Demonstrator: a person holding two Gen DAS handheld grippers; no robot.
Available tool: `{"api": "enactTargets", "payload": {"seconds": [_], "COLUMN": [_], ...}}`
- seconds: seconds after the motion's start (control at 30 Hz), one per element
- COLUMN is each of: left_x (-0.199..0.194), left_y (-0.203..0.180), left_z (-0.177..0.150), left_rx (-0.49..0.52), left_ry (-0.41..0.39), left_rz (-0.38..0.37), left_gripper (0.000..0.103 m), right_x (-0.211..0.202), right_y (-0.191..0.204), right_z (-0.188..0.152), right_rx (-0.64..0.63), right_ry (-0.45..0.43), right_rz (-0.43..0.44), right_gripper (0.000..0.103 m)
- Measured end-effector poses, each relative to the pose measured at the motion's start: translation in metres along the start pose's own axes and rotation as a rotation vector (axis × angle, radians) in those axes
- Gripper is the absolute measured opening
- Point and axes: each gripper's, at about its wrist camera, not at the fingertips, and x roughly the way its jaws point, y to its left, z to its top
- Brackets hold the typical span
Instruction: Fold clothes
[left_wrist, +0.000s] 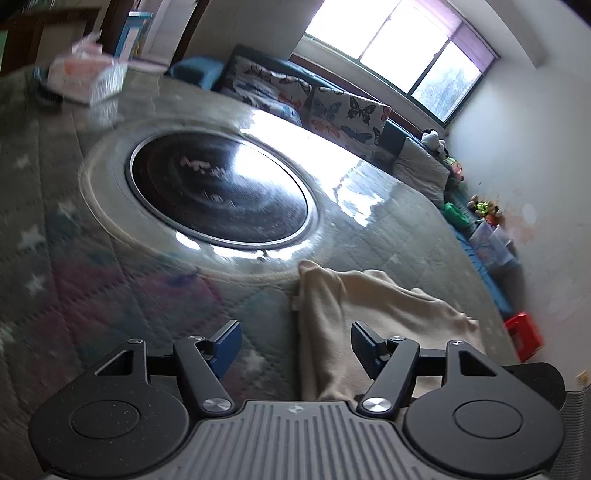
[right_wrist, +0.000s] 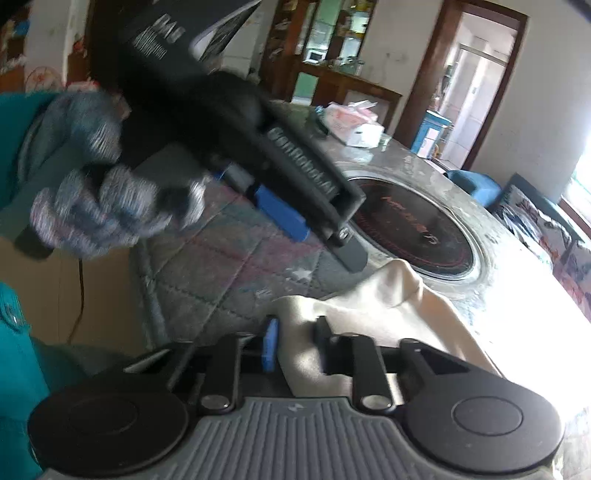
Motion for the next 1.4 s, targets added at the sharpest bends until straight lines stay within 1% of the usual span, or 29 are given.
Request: {"api": "enactTargets", "payload": {"seconds": [0.07, 0.27, 0.43, 0.47, 0.53, 0.57, 0.6, 0.63, 0.7, 0.8, 0.83, 0.9, 0.97, 1.03, 1.17, 1.2, 1.23, 1.27, 1.33, 1.4], "left_x": [0.004, 0.015, 0.028, 0.03, 0.035, 0.037, 0.04, 0.042, 0.047, 0.045, 0.044, 0.042, 0.042, 0.042, 0.041, 0.041, 0.04, 0.041, 0.04, 0.04], "left_y": [0.0, 0.001, 0.005, 0.005, 0.007, 0.007, 0.008, 0.009, 0.01, 0.009, 0.009, 0.008, 0.004, 0.003, 0.003, 0.002, 0.001, 0.001, 0.0, -0.001], "left_z": [0.001, 0.002, 0.003, 0.003, 0.003, 0.003, 0.003, 0.003, 0.003, 0.004, 0.004, 0.005, 0.004, 0.005, 0.004, 0.004, 0.004, 0.004, 0.005, 0.005], "left_rx": [-0.039, -0.147, -0.222, -0.237, -0.268, -0.283, -0.298, -0.313, -0.343, -0.325, -0.318, -0.306, -0.282, -0.273, -0.265, -0.259, -0.252, -0.248, -0.242, -0.237], "left_ry": [0.017, 0.064, 0.1, 0.107, 0.121, 0.128, 0.135, 0.142, 0.156, 0.152, 0.151, 0.148, 0.143, 0.142, 0.14, 0.137, 0.135, 0.134, 0.132, 0.131], "left_rz": [-0.02, -0.073, -0.108, -0.115, -0.13, -0.137, -0.144, -0.151, -0.165, -0.158, -0.156, -0.151, -0.141, -0.137, -0.134, -0.13, -0.125, -0.122, -0.117, -0.112], "left_gripper": [0.068, 0.068, 0.068, 0.066, 0.045, 0.037, 0.024, 0.02, 0.019, 0.019, 0.019, 0.019, 0.019, 0.019, 0.019, 0.019, 0.019, 0.019, 0.019, 0.019], "right_x": [-0.005, -0.024, -0.038, -0.04, -0.043, -0.044, -0.045, -0.046, -0.05, -0.06, -0.064, -0.071, -0.076, -0.08, -0.085, -0.086, -0.086, -0.087, -0.085, -0.082], "right_y": [-0.006, -0.024, -0.033, -0.034, -0.035, -0.035, -0.034, -0.035, -0.037, -0.046, -0.052, -0.064, -0.078, -0.094, -0.128, -0.134, -0.139, -0.144, -0.159, -0.169], "right_z": [0.002, 0.007, 0.006, 0.005, 0.003, 0.002, -0.001, -0.003, -0.009, -0.019, -0.024, -0.035, -0.048, -0.065, -0.101, -0.108, -0.115, -0.122, -0.137, -0.147], "right_rx": [0.041, 0.142, 0.185, 0.188, 0.197, 0.201, 0.202, 0.206, 0.228, 0.281, 0.306, 0.352, 0.403, 0.466, 0.6, 0.631, 0.657, 0.684, 0.749, 0.803], "right_ry": [-0.019, -0.075, -0.113, -0.117, -0.124, -0.126, -0.128, -0.131, -0.143, -0.158, -0.157, -0.147, -0.123, -0.098, -0.062, -0.06, -0.06, -0.059, -0.062, -0.063], "right_rz": [0.004, 0.014, 0.013, 0.014, 0.023, 0.027, 0.03, 0.031, 0.029, 0.015, -0.003, -0.056, -0.125, -0.197, -0.331, -0.355, -0.375, -0.394, -0.428, -0.43], "right_gripper": [0.01, 0.009, 0.008, 0.008, 0.008, 0.008, 0.008, 0.008, 0.01, 0.013, 0.016, 0.017, 0.017, 0.023, 0.027, 0.029, 0.035, 0.037, 0.038, 0.039]}}
